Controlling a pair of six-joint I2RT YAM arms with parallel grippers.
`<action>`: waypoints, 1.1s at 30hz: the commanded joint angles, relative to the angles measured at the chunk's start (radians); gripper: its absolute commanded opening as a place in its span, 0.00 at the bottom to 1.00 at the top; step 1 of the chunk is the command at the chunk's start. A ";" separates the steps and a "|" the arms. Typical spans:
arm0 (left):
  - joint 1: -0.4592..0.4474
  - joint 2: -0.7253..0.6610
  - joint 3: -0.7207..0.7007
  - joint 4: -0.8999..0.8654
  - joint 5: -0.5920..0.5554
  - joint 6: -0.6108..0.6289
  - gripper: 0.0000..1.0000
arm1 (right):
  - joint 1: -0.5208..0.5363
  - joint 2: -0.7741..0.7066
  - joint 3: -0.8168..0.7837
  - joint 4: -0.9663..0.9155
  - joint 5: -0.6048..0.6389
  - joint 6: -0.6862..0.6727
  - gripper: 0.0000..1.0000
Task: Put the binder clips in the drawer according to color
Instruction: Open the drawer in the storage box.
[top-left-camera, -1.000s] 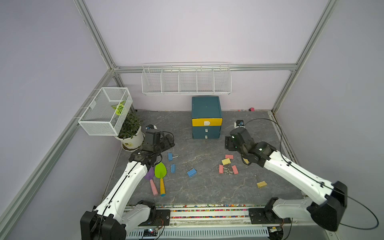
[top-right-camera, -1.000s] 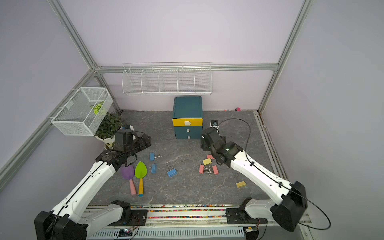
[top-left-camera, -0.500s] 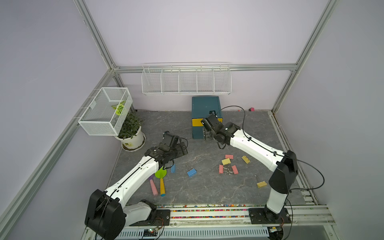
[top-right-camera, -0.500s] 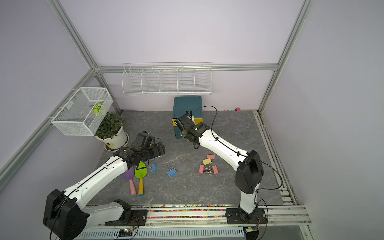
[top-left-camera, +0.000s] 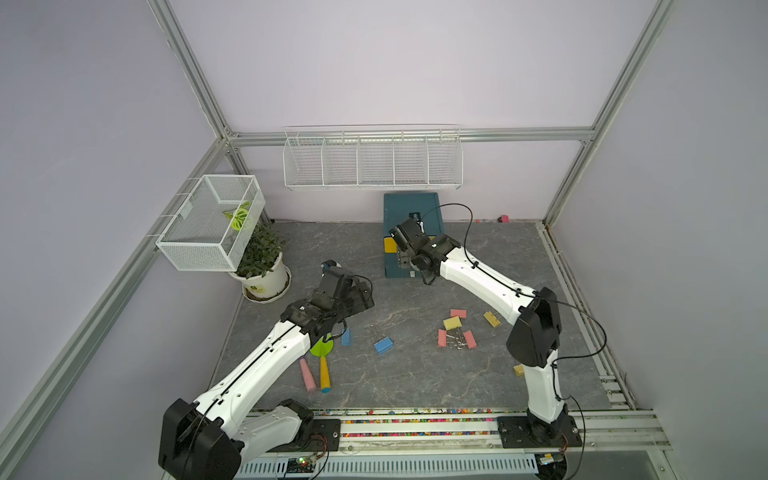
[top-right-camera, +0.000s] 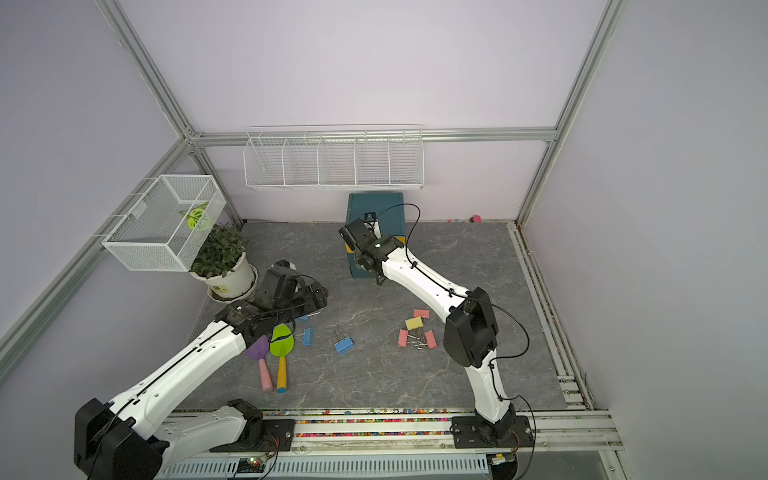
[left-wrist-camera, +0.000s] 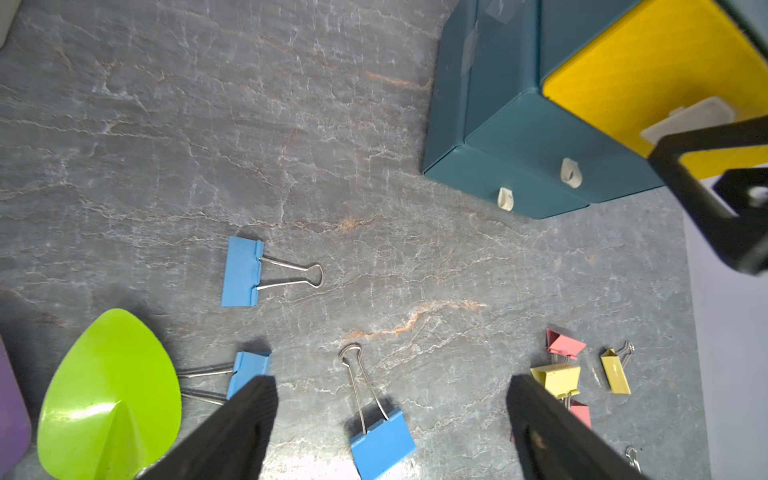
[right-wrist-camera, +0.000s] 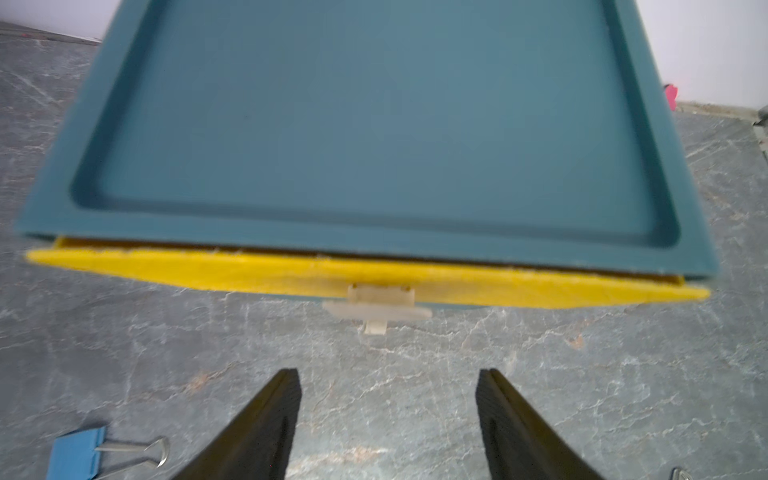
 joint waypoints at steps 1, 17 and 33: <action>-0.005 -0.015 -0.018 0.008 -0.017 0.005 0.92 | -0.014 0.025 0.043 -0.005 0.002 0.003 0.70; -0.006 -0.020 -0.008 0.005 -0.024 0.014 0.91 | -0.031 0.062 0.058 0.056 0.000 -0.019 0.56; -0.005 -0.044 -0.012 -0.012 -0.044 0.015 0.89 | -0.032 0.072 0.071 0.077 0.002 -0.028 0.38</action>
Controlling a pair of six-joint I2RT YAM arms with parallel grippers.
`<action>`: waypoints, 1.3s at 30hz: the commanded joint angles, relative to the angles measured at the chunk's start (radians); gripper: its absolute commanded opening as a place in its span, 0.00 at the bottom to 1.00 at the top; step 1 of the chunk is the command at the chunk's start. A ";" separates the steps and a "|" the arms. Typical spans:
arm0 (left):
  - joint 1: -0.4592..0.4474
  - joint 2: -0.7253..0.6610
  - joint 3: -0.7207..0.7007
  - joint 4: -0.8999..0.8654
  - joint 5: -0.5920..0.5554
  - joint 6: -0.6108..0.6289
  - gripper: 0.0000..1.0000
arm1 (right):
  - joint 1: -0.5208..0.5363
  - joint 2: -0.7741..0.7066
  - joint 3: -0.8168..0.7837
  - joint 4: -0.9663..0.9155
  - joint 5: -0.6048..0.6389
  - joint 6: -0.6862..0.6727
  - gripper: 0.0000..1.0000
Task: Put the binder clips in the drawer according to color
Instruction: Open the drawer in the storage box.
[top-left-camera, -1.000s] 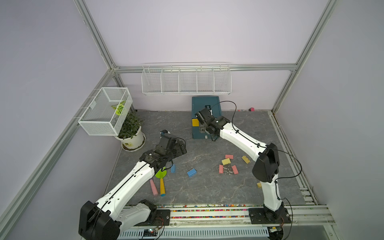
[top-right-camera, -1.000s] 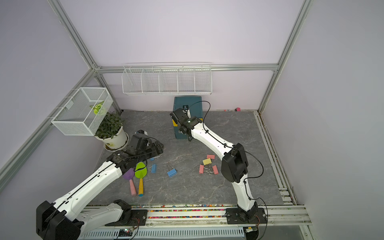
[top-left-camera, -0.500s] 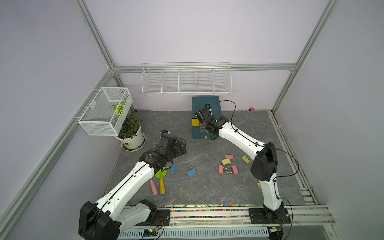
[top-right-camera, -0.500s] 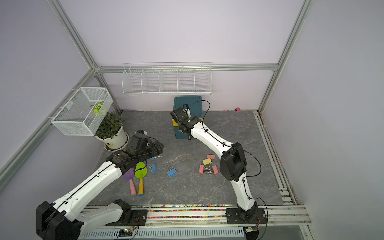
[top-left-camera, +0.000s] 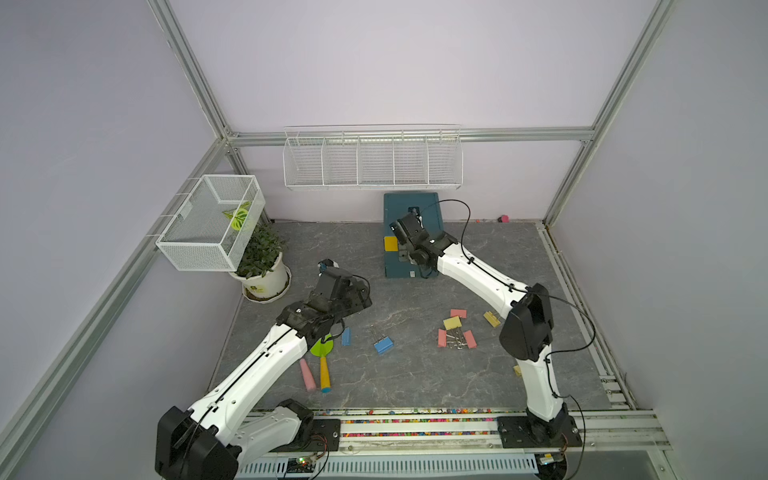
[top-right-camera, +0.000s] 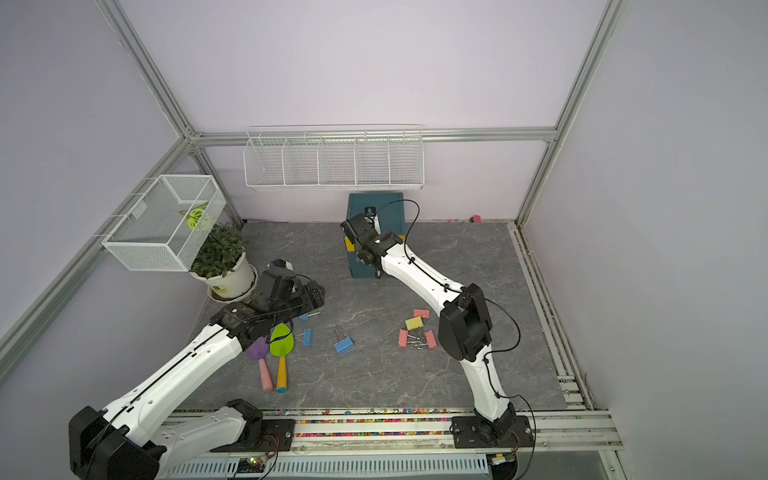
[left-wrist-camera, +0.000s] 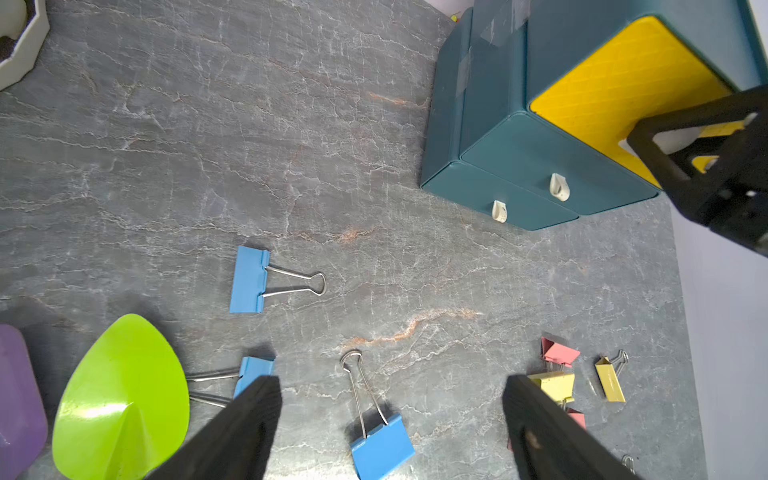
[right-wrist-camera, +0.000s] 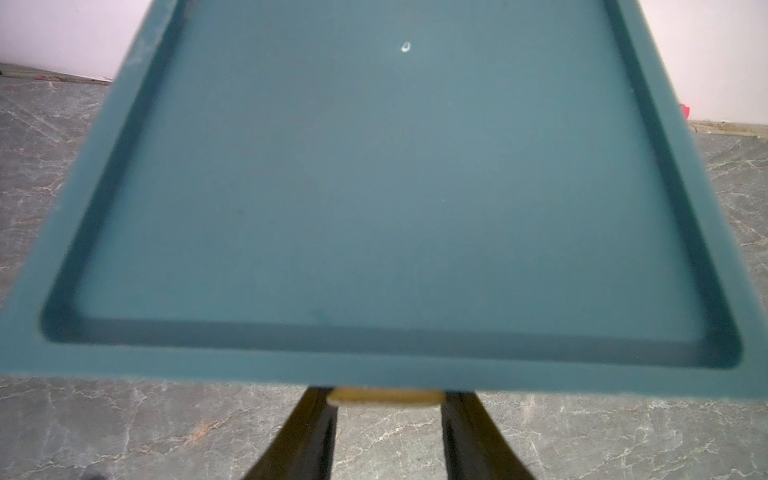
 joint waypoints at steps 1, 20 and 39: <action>-0.006 -0.018 -0.013 -0.011 -0.021 0.013 0.89 | -0.004 0.013 0.016 0.011 0.018 0.000 0.37; -0.006 -0.006 -0.042 0.012 -0.019 0.007 0.88 | 0.092 -0.162 -0.243 0.067 0.121 0.070 0.26; -0.006 -0.042 -0.096 0.011 0.001 -0.017 0.87 | 0.200 -0.380 -0.497 0.062 0.136 0.160 0.23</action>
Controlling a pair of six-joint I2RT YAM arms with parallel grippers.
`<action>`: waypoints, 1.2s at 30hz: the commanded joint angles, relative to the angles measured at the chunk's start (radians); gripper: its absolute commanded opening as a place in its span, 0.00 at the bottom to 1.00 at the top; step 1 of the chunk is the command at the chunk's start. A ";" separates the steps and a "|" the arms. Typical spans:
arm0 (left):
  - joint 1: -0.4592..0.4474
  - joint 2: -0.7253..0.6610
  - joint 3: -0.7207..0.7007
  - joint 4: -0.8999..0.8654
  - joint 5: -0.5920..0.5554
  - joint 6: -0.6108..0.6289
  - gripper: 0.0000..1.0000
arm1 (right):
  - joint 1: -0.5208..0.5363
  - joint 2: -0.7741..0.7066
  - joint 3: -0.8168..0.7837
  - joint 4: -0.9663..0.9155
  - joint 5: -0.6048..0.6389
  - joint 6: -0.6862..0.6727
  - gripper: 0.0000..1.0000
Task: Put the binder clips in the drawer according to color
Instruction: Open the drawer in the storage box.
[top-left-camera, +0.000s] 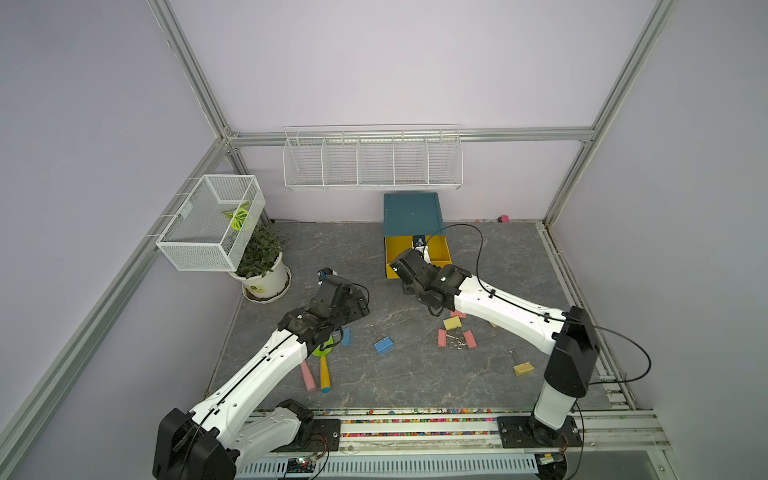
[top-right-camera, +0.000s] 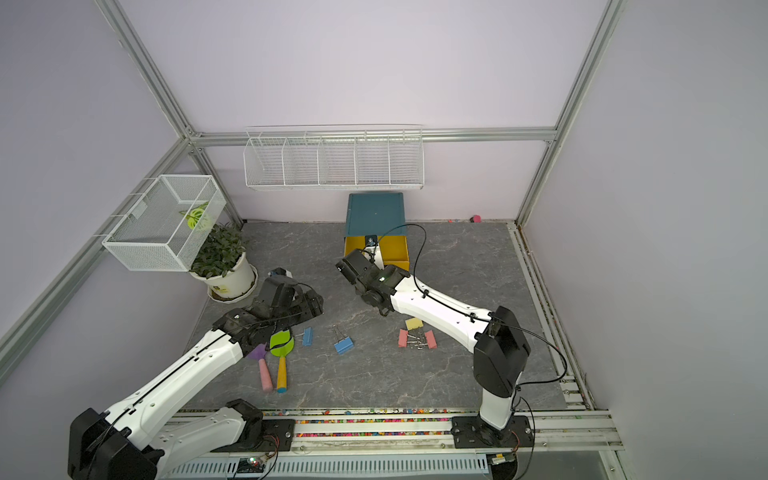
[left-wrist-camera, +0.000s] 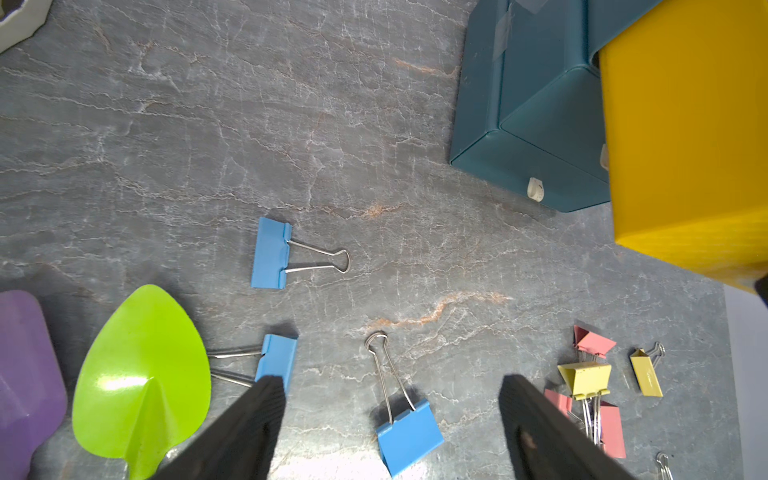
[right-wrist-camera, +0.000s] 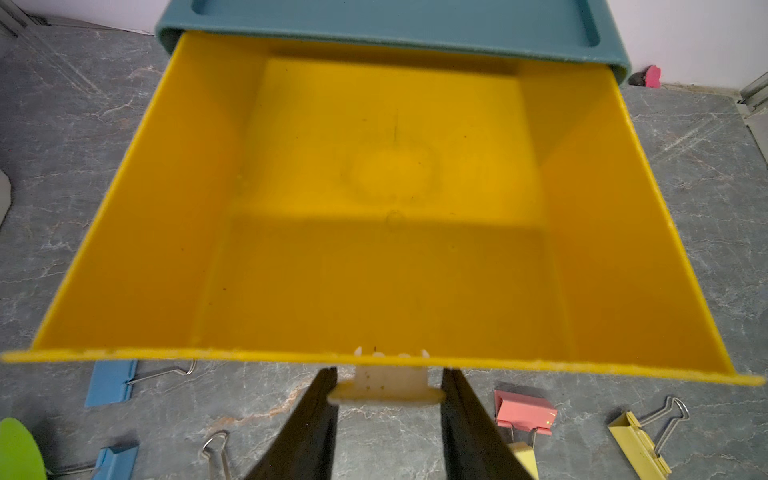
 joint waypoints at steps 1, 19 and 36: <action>-0.006 -0.018 -0.018 0.009 0.006 -0.013 0.86 | 0.017 -0.033 -0.020 -0.025 0.026 0.031 0.23; -0.017 -0.012 -0.039 -0.026 0.089 -0.093 0.86 | 0.033 -0.021 -0.017 -0.058 0.038 0.066 0.57; -0.274 0.166 -0.090 -0.003 0.051 -0.485 0.90 | 0.060 -0.725 -0.646 0.293 -0.144 -0.217 0.75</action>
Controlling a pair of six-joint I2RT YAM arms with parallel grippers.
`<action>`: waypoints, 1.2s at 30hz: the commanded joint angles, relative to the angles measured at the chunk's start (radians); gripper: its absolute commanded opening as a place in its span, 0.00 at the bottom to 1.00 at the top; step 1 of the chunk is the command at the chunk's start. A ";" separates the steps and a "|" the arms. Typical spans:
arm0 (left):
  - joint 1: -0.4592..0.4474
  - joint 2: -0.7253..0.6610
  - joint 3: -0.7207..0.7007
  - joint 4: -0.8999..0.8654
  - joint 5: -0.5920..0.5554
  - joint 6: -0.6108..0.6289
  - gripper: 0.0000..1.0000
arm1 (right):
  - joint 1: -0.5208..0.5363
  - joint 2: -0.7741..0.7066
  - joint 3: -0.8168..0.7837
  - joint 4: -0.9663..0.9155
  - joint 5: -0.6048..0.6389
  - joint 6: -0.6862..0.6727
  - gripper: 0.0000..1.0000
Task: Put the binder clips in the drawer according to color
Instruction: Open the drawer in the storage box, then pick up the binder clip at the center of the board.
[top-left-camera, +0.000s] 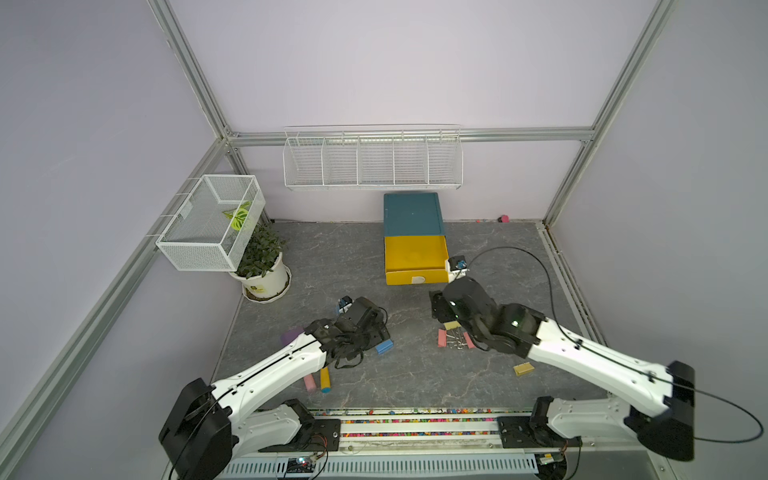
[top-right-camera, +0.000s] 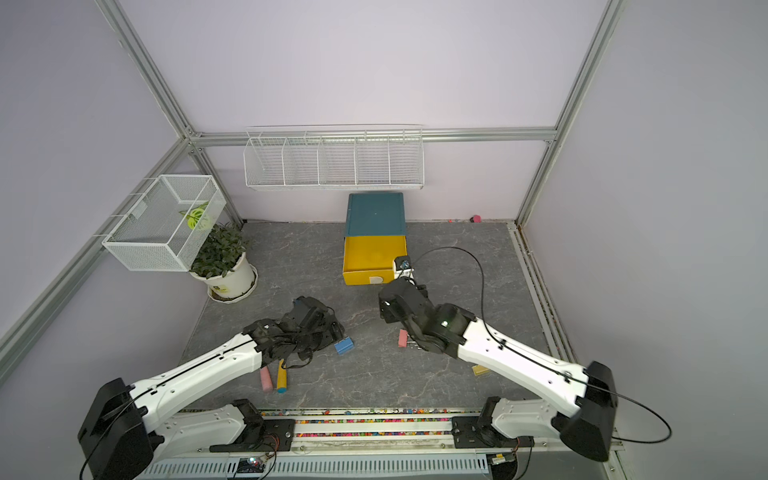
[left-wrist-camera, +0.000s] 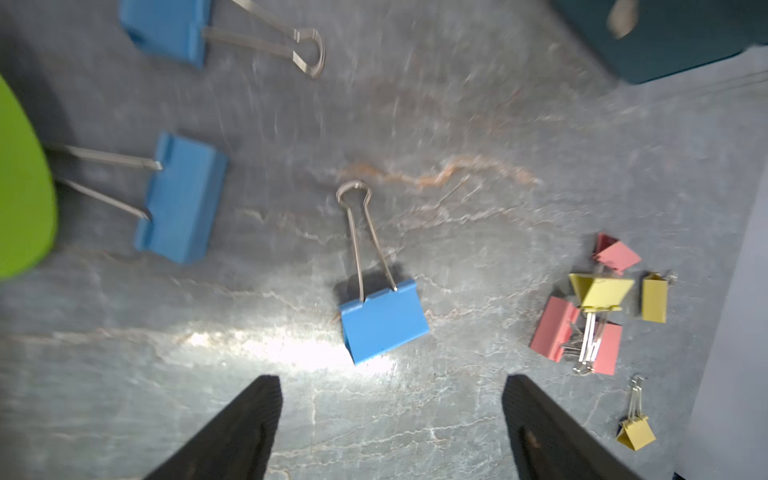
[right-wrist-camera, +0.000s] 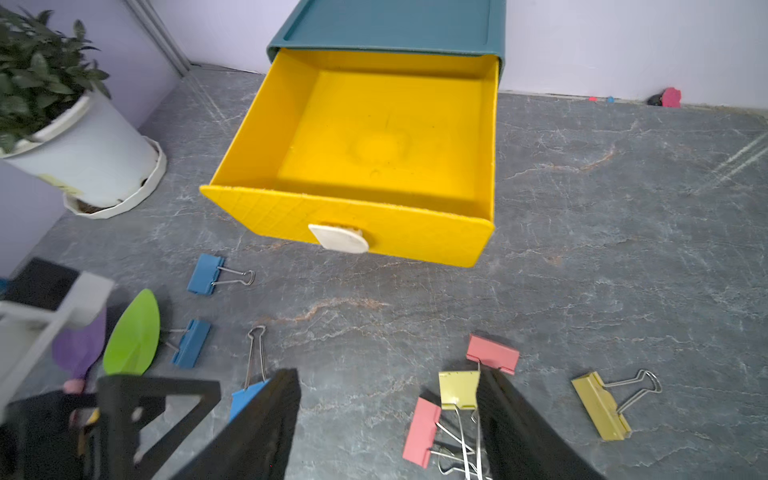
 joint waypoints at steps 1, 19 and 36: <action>-0.023 0.074 0.011 0.025 -0.009 -0.095 0.90 | 0.000 -0.141 -0.142 0.117 -0.067 -0.114 0.76; -0.054 0.341 0.098 0.049 -0.003 -0.162 0.94 | -0.001 -0.376 -0.304 0.054 -0.186 -0.120 0.83; -0.067 0.401 0.120 0.052 -0.022 -0.170 0.72 | 0.000 -0.369 -0.324 0.061 -0.168 -0.096 0.80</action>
